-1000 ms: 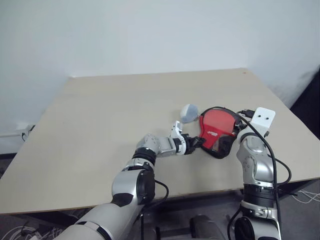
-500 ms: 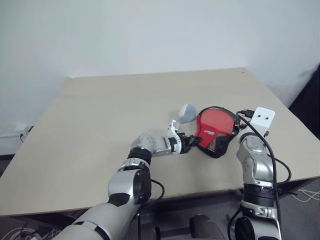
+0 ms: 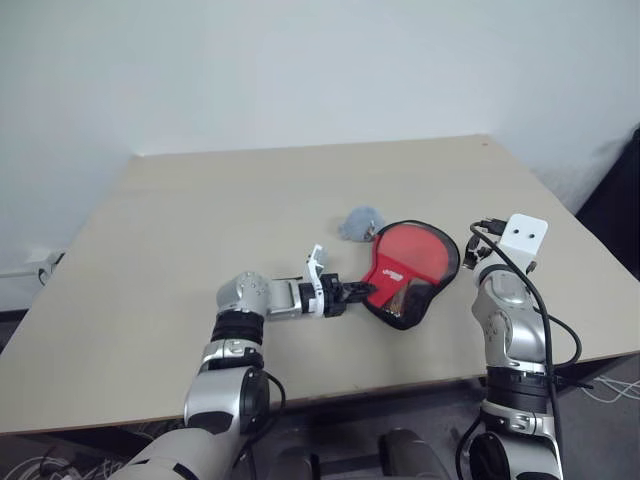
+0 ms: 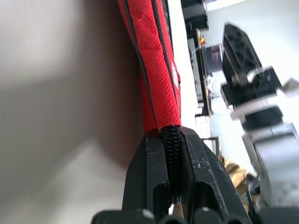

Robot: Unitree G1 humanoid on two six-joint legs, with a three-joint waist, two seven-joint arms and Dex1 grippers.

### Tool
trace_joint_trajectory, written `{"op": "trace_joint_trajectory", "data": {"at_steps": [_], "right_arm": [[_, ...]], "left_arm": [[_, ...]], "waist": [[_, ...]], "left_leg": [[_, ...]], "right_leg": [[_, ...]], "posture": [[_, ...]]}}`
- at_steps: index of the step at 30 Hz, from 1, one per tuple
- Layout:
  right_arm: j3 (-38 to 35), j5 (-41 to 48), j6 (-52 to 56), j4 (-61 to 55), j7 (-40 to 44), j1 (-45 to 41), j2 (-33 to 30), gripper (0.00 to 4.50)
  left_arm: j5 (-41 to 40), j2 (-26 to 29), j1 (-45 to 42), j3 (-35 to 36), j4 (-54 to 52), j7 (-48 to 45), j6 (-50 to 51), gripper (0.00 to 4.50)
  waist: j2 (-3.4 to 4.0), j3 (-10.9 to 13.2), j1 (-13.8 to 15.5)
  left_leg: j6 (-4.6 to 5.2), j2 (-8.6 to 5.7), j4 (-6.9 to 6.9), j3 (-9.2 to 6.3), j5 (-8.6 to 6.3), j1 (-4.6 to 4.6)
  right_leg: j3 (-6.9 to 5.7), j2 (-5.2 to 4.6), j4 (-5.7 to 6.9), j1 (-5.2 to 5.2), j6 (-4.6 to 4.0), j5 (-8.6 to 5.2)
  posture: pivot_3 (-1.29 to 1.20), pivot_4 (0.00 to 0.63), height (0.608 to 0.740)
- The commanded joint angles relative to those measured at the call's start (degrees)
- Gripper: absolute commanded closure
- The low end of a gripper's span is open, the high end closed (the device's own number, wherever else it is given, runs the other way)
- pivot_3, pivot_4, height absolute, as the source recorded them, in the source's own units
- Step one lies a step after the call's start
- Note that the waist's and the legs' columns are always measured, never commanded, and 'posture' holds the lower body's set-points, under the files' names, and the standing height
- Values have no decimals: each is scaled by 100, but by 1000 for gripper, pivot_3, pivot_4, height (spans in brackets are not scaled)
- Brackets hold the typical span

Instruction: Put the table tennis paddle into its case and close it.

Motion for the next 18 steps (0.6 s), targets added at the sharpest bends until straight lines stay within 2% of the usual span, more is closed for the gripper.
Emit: {"op": "trace_joint_trajectory", "data": {"at_steps": [1,12,18], "right_arm": [[56,-41,-175,-101,14,-121,-37,446],[112,-31,-170,-97,48,-75,-38,446],[152,-22,-151,-78,84,-55,-58,446]], "left_arm": [[-323,212,290,-126,-810,-137,465,4495],[-833,633,1279,-47,-2281,-111,1431,4495],[-1295,1014,1901,-244,-2863,-201,1527,4495]], "waist": [[0,0,-1],[1,0,0],[1,0,0]], "left_leg": [[0,0,-1,-1,0,1],[0,0,3,-2,0,1],[0,1,3,-2,0,3]], "right_leg": [[0,0,0,0,0,0],[-1,0,2,1,-1,0],[-1,0,2,1,-1,0]], "posture": [[0,0,740],[0,0,740],[0,0,740]]}}
